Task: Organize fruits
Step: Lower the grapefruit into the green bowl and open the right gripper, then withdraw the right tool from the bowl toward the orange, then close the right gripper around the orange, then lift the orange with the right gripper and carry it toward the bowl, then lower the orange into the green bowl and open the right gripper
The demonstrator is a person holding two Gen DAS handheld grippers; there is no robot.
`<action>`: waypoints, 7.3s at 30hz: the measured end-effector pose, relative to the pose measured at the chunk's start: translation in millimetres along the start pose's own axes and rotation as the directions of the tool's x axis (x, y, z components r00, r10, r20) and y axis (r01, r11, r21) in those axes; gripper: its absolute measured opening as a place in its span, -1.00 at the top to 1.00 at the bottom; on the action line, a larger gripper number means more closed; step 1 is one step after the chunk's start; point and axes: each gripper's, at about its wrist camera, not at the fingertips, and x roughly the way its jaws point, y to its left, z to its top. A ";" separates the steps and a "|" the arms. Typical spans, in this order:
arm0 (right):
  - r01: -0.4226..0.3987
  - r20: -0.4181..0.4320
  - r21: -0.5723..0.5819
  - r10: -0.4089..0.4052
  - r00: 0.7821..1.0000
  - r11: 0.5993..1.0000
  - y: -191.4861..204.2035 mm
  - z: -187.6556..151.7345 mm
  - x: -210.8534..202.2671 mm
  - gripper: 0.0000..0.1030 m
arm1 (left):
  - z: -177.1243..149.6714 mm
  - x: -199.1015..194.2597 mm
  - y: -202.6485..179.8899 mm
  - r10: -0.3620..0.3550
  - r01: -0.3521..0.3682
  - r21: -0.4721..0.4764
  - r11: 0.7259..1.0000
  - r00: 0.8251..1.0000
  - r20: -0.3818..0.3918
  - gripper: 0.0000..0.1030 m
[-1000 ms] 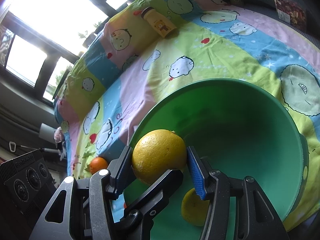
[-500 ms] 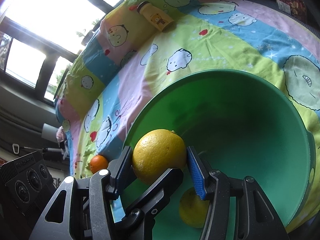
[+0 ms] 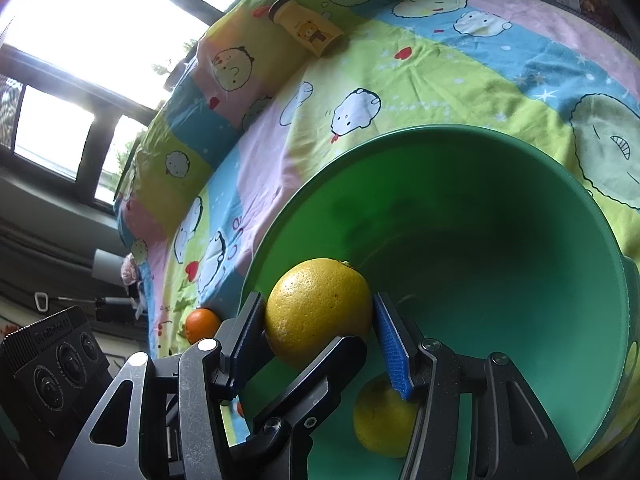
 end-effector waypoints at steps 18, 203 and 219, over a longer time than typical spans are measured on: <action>-0.003 0.024 0.029 0.002 1.000 1.000 -5.2 0.6 -5.3 0.11 | -2.5 -8.2 2.8 0.020 -0.020 0.015 1.000 1.000 0.016 -0.07; -0.070 0.108 -0.258 0.101 0.989 0.964 111.6 -31.9 -10.5 -0.18 | -19.1 -117.2 62.5 -0.025 0.080 -0.192 0.978 0.961 0.277 -0.01; -0.042 0.148 -0.204 0.073 0.986 0.978 87.5 -23.5 -27.5 -0.18 | -10.9 -98.0 42.9 -0.075 0.122 -0.164 0.979 0.961 0.265 -0.01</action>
